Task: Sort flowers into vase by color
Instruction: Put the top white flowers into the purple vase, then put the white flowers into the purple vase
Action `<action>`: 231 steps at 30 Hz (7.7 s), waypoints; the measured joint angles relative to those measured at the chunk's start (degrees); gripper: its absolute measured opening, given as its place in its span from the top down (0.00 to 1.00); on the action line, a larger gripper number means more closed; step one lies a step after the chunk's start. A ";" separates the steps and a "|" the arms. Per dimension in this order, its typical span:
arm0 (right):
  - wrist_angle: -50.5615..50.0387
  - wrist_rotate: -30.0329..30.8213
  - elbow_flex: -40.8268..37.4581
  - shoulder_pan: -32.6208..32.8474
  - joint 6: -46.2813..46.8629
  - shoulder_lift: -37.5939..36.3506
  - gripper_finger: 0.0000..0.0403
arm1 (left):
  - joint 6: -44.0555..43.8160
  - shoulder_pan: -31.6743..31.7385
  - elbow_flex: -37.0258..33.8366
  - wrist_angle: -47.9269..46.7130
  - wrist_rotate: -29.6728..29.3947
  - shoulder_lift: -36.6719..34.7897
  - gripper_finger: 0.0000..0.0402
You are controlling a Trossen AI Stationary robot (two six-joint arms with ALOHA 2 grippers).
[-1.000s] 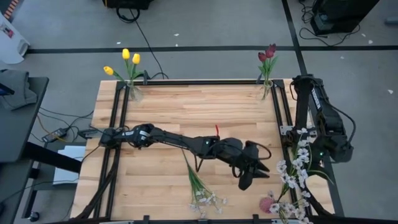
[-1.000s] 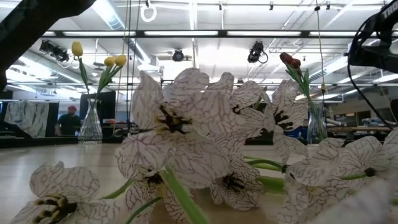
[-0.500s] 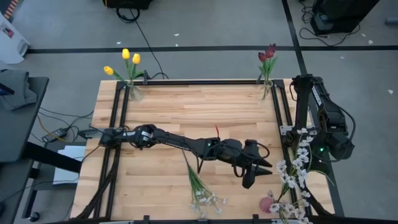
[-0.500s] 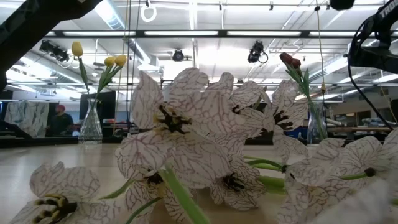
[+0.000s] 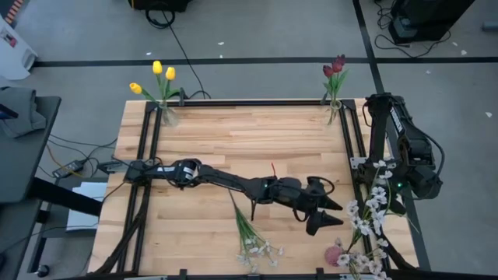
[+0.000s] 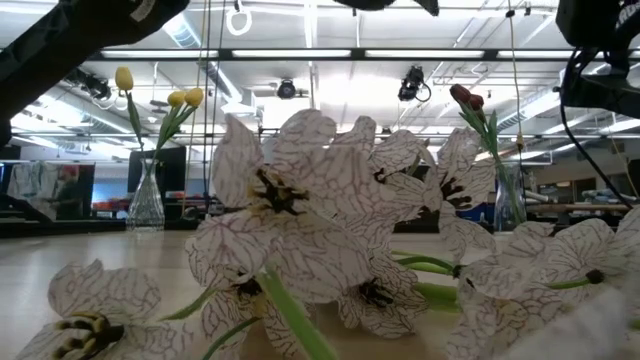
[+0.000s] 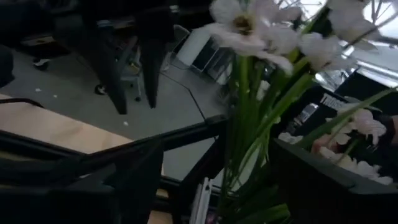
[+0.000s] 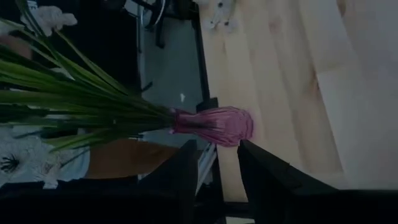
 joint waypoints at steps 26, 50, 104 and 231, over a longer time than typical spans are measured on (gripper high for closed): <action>18.54 10.45 0.02 -0.14 -22.73 15.96 0.68 | -3.68 4.92 0.13 -61.33 8.01 -8.08 0.35; 27.37 21.24 0.00 1.33 -31.80 17.92 0.64 | -8.49 5.76 0.13 -64.31 6.54 -9.47 0.36; 21.81 17.12 0.00 -0.25 -34.55 21.63 0.99 | -5.80 6.63 0.13 -58.35 3.09 -9.41 0.36; 22.06 20.58 0.00 2.44 18.72 19.46 0.73 | 64.23 -7.32 -59.87 -42.76 -4.64 -36.99 0.43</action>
